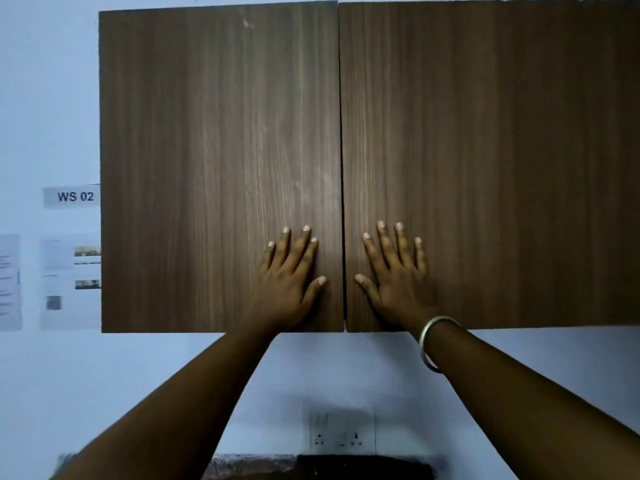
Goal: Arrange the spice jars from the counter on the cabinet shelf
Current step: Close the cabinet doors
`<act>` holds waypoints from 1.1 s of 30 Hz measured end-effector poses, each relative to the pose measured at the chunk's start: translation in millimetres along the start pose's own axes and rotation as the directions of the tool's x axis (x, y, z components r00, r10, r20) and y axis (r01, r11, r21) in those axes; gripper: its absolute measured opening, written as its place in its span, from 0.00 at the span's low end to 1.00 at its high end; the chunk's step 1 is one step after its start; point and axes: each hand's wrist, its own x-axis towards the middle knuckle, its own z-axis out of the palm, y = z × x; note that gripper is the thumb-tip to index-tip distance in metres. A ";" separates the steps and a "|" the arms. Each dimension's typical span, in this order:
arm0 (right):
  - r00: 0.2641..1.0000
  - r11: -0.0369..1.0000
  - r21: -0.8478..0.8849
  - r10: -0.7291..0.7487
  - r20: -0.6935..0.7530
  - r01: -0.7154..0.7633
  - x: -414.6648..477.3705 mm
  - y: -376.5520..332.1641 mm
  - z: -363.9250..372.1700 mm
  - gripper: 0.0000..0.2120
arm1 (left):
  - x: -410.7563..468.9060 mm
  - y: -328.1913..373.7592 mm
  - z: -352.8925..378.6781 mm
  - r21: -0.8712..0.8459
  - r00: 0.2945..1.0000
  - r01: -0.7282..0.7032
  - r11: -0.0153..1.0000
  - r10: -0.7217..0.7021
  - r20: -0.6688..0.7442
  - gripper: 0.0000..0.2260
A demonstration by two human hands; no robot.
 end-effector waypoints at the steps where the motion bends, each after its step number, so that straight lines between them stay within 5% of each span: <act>1: 1.000 1.000 -0.012 0.006 -0.008 -0.006 1.3 0.1 8.2 0.37 | -0.6 -5.9 8.4 0.061 1.000 -0.024 0.998 0.024 0.002 0.33; 13: 0.981 0.999 -0.033 -0.029 -0.193 0.023 3.0 5.2 39.1 0.37 | 5.8 -14.6 64.7 0.238 0.963 -0.016 0.971 0.079 -0.259 0.35; 24: 0.987 0.998 -0.056 -0.027 -0.156 0.018 3.8 5.5 36.1 0.37 | 5.7 -12.3 59.1 0.227 0.977 -0.003 0.974 0.051 -0.207 0.34; 33: 0.998 0.998 -0.045 0.055 0.024 -0.054 -2.7 -17.6 -3.6 0.38 | 3.2 8.0 26.7 0.166 0.994 0.055 0.985 -0.039 -0.099 0.32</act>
